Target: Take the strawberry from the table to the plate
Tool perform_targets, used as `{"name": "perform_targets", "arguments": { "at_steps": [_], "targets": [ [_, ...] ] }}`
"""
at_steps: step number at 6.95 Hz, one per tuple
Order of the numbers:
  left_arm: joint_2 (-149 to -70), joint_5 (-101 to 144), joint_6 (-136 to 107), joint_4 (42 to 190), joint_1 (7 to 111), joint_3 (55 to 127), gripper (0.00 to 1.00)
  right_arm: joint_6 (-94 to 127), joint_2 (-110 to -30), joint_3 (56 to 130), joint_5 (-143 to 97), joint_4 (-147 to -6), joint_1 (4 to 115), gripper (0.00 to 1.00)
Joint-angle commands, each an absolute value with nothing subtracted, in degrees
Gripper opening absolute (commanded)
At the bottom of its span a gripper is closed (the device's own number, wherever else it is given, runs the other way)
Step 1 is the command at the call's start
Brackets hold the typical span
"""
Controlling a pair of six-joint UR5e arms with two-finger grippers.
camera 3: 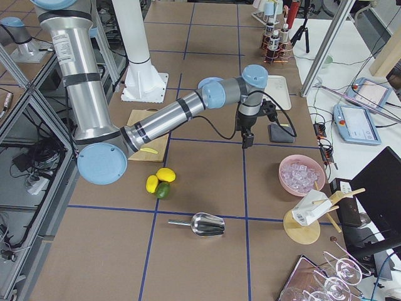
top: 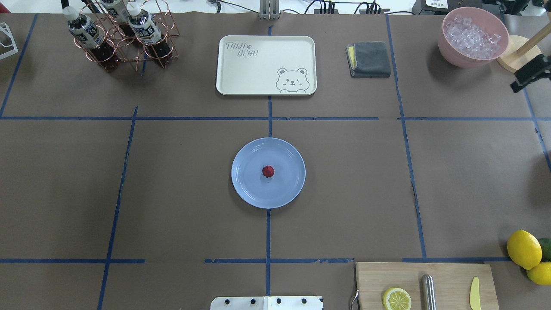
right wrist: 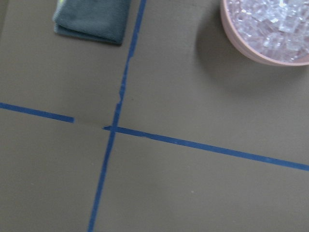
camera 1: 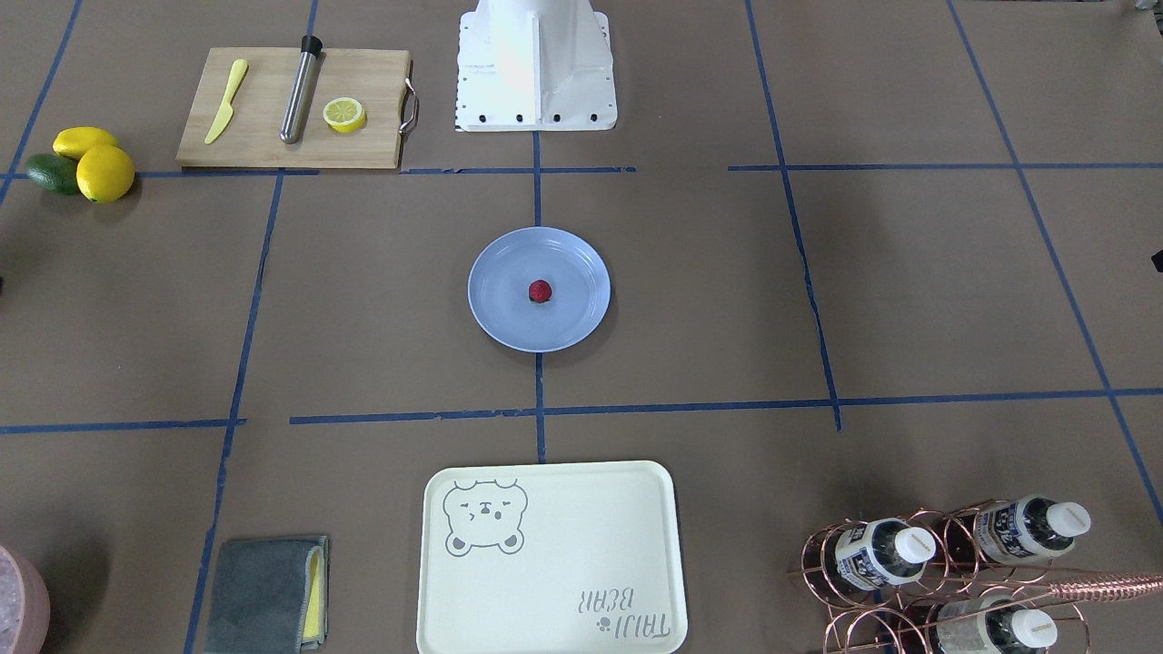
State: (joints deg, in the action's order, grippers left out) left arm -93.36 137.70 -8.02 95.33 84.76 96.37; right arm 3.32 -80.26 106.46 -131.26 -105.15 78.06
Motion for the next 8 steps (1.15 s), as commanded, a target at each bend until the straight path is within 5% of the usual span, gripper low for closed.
{"name": "perform_targets", "arguments": {
  "at_steps": [1,8],
  "targets": [
    [-93.25,137.37,-7.82,95.8,85.51,96.59,1.0,-11.03,-86.37,99.87,-132.1,-105.12,87.5,1.0],
    [-86.32,134.3,1.05,95.71,88.68,95.89,1.0,-10.72,-93.85,94.48,-142.0,-93.28,92.54,1.0]
  ]
}}
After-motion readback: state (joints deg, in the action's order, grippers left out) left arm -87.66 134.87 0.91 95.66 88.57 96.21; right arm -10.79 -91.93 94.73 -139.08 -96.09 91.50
